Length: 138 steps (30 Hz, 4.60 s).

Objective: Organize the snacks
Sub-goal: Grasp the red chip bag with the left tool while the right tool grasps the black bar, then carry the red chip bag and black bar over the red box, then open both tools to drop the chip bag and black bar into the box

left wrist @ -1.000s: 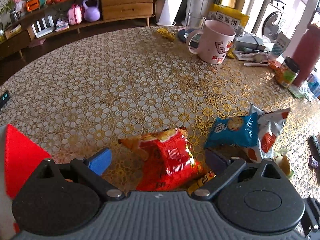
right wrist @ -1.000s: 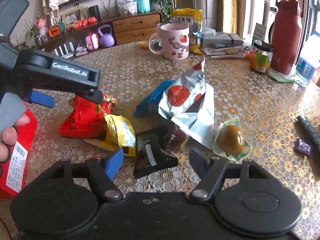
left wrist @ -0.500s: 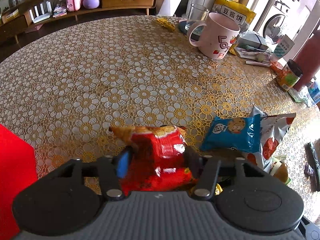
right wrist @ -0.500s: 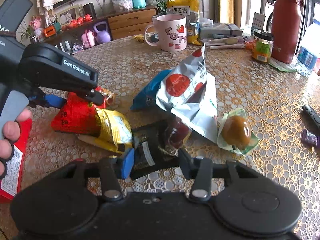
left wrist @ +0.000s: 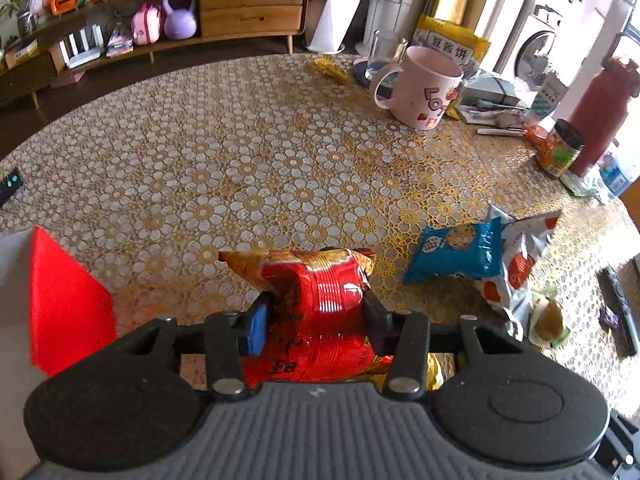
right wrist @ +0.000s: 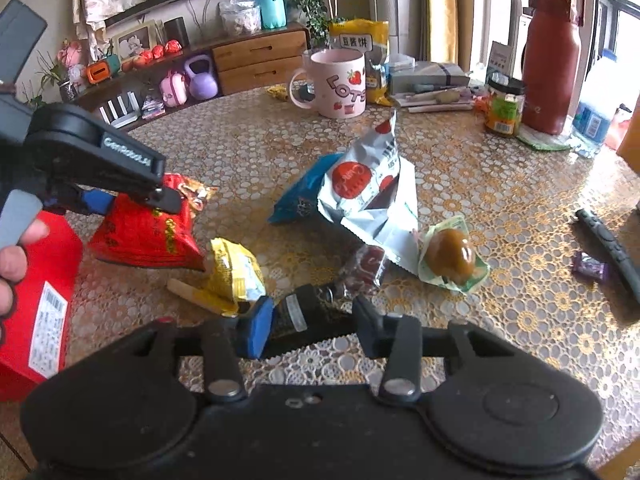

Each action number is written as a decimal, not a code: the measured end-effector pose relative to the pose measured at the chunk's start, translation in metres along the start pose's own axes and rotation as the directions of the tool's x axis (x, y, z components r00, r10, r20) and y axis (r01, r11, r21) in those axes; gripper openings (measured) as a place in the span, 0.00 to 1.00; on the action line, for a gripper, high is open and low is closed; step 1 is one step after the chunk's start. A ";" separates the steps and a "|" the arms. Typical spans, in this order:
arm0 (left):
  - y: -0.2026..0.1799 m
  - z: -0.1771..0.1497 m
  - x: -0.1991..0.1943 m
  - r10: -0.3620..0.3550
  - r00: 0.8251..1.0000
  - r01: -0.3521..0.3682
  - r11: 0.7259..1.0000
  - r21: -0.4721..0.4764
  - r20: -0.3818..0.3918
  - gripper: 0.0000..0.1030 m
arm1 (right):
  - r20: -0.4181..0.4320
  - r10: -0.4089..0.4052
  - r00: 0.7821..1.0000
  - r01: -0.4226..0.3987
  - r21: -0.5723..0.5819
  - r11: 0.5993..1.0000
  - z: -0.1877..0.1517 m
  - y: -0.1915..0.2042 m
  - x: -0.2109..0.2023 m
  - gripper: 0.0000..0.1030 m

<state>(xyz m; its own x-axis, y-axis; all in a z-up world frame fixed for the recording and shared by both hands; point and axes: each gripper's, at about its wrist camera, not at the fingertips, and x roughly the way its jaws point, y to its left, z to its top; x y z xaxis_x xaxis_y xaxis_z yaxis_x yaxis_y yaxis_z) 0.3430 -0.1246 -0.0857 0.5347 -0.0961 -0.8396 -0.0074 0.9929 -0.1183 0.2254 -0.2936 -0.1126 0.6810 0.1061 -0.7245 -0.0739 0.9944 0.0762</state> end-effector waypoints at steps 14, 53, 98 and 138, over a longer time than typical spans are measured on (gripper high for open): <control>0.028 -0.031 -0.078 -0.046 0.999 0.046 0.998 0.043 0.008 0.45 | 0.034 -0.021 0.999 0.021 0.014 1.000 -0.006 0.009 -0.061 0.00; 0.086 -0.075 -0.158 -0.114 0.991 0.109 0.992 0.065 0.066 0.45 | -0.119 -0.059 0.991 0.058 -0.012 0.998 -0.025 0.038 -0.035 0.27; 0.288 -0.105 -0.202 0.149 0.986 -0.140 0.984 -0.114 0.073 0.45 | -0.085 0.283 0.955 -0.296 -0.285 0.912 0.005 0.290 -0.080 0.27; 0.258 -0.126 -0.224 0.098 0.979 -0.094 0.995 -0.033 0.179 0.77 | -0.015 0.284 0.959 -0.276 -0.279 0.920 -0.012 0.293 -0.129 0.94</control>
<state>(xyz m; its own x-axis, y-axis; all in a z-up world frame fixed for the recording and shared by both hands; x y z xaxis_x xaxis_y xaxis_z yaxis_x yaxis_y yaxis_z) 0.1150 0.1446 0.0047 0.6737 0.0159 -0.7388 -0.0854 0.9947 -0.0565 0.1068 -0.0159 -0.0052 0.6209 0.3837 -0.6836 -0.4597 0.8846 0.0790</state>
